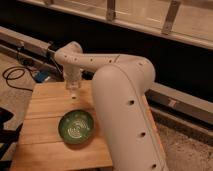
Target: Place the bottle in the ceramic bowl
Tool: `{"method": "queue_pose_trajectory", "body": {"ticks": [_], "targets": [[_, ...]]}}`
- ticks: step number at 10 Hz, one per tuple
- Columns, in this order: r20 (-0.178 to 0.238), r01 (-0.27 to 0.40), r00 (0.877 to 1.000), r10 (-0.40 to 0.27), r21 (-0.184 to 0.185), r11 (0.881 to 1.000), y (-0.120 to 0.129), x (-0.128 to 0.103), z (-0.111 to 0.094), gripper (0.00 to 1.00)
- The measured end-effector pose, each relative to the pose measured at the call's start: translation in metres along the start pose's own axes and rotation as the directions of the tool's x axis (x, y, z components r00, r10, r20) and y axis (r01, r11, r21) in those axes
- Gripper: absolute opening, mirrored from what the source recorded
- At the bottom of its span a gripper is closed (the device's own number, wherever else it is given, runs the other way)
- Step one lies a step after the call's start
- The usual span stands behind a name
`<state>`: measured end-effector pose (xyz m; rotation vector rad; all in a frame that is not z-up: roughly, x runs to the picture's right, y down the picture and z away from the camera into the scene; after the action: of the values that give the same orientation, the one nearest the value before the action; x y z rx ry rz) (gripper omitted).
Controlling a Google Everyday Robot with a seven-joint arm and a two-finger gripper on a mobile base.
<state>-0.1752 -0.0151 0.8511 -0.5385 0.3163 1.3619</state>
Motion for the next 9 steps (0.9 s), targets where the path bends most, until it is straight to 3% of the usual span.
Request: {"method": "queue_pose_trajectory", "body": {"ticks": [2,4,7,9], "targets": [[-0.048,-0.046,0.998,0.047,0.027,0.999,-0.032,0.033,-0.003,0.00],[-0.105,-0.091,0.990,0.094,0.033,0.995,-0.052,0.073,0.007,0.00],[-0.183,-0.130,0.974,0.129,0.010,0.991,-0.039,0.126,0.008,0.00],[-0.233,-0.133,0.964,0.127,-0.009,0.991,-0.016,0.160,0.002,0.00]]}}
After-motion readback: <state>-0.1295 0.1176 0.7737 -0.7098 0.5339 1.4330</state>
